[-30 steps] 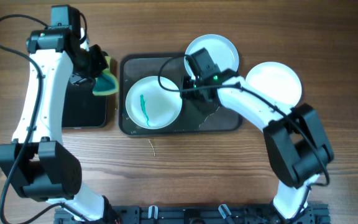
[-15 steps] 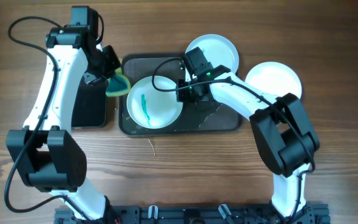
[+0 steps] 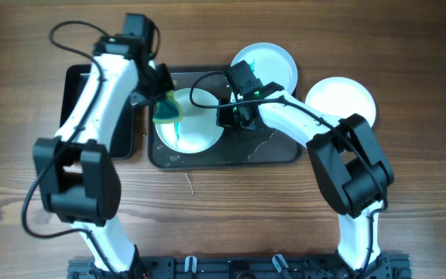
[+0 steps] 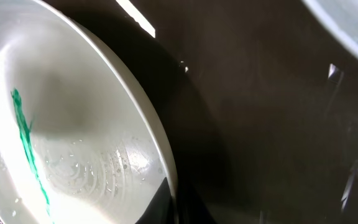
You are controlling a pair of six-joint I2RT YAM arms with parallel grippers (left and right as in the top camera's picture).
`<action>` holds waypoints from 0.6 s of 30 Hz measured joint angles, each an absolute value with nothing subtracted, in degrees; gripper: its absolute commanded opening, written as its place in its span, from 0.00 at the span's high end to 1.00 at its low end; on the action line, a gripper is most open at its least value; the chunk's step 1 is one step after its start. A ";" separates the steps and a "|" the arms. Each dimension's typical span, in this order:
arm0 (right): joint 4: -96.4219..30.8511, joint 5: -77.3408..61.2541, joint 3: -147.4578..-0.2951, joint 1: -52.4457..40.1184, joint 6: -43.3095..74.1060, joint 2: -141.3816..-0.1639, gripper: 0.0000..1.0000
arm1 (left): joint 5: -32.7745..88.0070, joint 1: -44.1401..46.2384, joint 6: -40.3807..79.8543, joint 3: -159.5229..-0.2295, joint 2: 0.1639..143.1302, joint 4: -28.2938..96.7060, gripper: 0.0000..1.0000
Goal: Clean dirty plates on tray and stack at the side
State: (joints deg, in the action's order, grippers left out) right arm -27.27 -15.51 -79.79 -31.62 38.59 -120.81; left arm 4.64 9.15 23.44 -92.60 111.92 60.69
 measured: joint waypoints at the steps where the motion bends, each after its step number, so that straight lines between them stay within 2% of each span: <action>1: -27.27 -15.53 -79.79 -31.62 38.59 -120.81 0.96 | 4.64 9.80 22.92 -91.39 112.36 59.35 0.96; 12: -27.11 -16.01 -79.79 -31.62 38.50 -120.86 0.96 | 6.90 11.60 15.70 -74.35 112.68 40.77 0.96; 18: -27.16 -16.14 -79.79 -31.22 38.11 -120.86 0.96 | 19.31 10.00 6.52 -71.22 111.87 35.29 0.96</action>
